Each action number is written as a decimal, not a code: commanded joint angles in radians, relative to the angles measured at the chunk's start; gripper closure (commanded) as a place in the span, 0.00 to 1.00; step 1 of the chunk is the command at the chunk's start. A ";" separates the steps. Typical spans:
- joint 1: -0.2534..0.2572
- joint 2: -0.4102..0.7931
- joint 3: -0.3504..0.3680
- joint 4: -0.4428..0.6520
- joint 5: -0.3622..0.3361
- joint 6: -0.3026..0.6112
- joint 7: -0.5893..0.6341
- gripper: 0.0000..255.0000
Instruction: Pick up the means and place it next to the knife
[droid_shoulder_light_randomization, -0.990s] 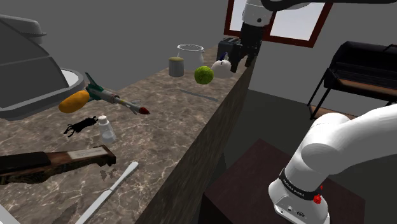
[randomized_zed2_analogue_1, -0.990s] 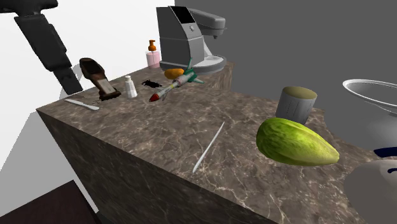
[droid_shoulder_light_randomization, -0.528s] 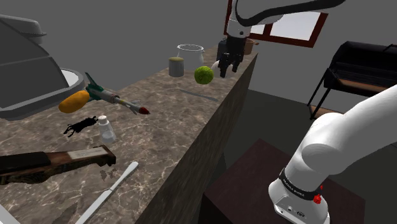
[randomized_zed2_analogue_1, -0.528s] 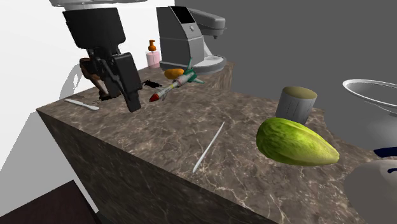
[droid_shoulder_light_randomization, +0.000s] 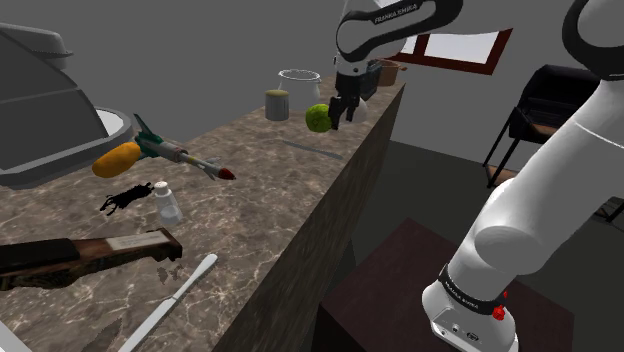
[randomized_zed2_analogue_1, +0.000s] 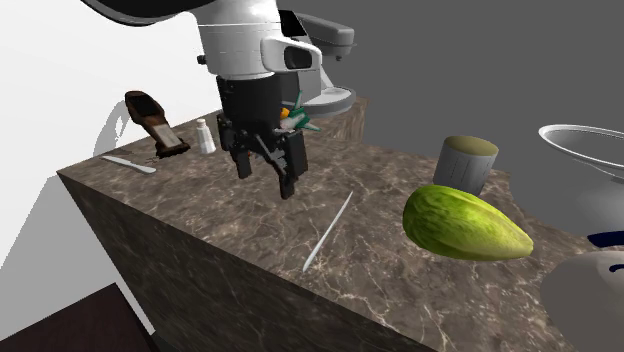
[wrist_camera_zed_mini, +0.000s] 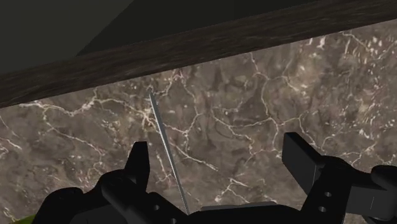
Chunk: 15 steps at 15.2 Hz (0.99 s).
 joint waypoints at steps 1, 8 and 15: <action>0.001 0.079 -0.011 0.046 0.014 0.019 -0.048 0.00; -0.016 0.369 -0.021 0.260 0.074 0.049 -0.202 0.00; -0.034 0.511 -0.010 0.353 0.098 0.078 -0.261 0.00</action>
